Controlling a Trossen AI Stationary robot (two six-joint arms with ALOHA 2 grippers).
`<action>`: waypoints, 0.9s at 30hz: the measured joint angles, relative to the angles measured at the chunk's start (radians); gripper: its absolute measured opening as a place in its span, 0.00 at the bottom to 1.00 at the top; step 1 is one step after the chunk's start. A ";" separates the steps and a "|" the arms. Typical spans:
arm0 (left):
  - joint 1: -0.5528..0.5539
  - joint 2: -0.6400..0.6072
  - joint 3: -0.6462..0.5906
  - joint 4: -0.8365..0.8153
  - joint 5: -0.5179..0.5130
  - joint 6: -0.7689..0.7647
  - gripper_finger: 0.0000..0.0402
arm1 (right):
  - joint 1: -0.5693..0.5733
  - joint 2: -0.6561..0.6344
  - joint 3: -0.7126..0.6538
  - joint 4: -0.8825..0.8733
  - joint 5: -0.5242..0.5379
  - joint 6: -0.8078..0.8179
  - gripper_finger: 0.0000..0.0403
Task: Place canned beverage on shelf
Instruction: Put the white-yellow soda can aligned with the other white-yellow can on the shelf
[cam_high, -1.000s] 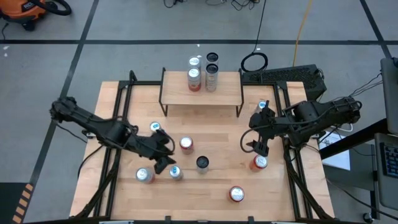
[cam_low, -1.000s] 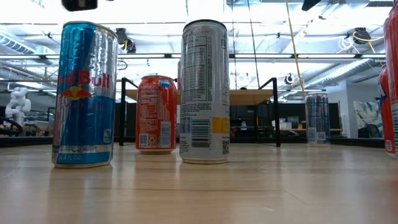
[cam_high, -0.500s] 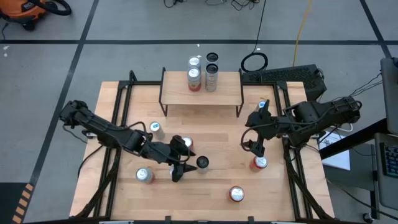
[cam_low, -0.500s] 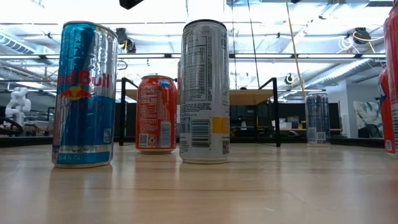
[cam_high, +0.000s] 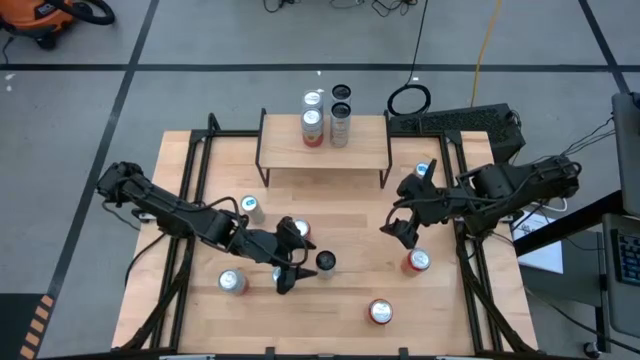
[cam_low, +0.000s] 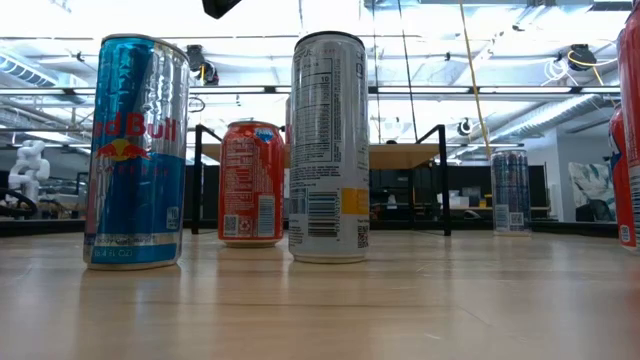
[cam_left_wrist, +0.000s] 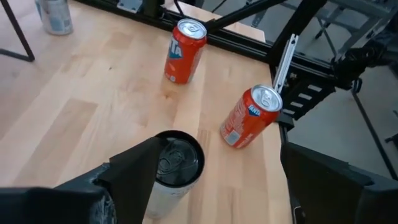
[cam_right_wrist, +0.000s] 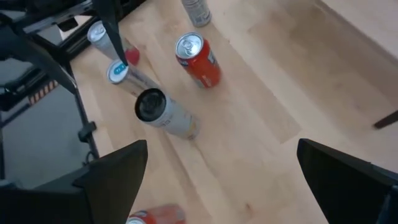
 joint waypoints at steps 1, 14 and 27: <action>0.000 0.000 0.000 0.000 0.005 0.005 0.84 | 0.004 0.002 0.000 0.000 -0.001 0.016 0.97; 0.032 0.023 0.002 -0.006 0.004 0.216 0.84 | 0.071 0.083 0.000 0.059 -0.004 0.099 0.98; 0.078 0.124 0.002 0.031 0.174 0.290 0.84 | 0.140 0.109 0.000 0.048 -0.004 0.176 0.97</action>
